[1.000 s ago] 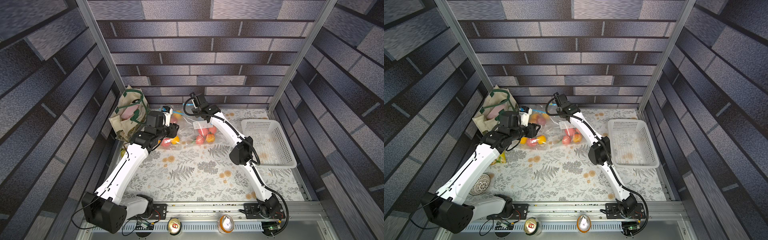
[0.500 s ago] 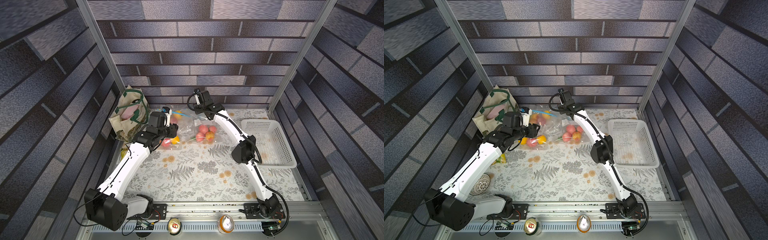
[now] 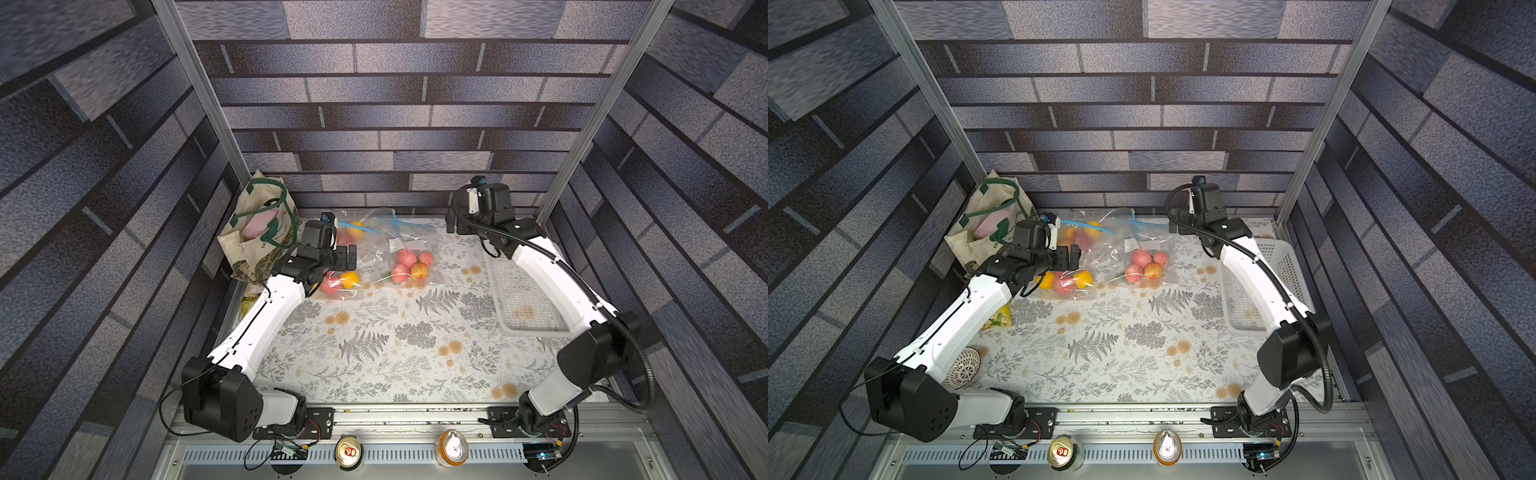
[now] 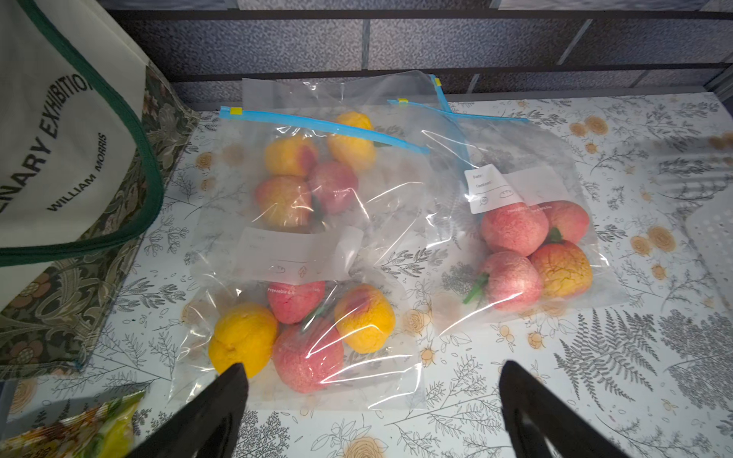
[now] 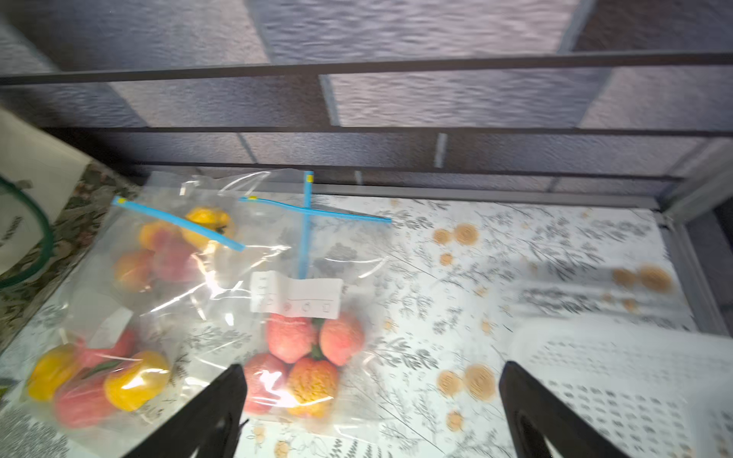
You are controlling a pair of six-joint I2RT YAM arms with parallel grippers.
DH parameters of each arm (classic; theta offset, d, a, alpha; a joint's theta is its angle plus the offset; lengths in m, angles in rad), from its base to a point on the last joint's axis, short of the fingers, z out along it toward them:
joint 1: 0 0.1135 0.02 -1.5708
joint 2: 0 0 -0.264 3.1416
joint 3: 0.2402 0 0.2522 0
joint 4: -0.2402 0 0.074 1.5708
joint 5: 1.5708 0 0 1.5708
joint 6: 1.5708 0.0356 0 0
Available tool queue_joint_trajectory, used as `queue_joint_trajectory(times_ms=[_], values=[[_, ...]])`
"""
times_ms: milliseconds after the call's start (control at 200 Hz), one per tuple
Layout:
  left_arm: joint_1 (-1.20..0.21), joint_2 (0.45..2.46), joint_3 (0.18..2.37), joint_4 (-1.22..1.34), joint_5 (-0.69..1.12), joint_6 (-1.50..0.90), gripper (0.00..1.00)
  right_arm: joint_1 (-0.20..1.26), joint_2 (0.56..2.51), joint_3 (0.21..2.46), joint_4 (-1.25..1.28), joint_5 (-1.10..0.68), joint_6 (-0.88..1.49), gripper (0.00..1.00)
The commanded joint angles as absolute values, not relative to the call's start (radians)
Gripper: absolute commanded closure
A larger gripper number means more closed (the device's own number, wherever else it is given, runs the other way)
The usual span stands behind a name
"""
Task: Place the peach in a zip-top bag and seal the zipper
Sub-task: Reset both arms
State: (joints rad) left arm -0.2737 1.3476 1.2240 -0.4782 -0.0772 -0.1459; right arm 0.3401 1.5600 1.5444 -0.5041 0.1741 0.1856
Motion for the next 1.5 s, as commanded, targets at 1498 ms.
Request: queue_joint_trajectory(times_ms=[1498], values=[[0.062, 1.542, 0.429, 0.795, -0.033, -0.046, 0.0, 0.036, 1.521, 0.356, 0.892, 0.113, 0.005, 0.0]])
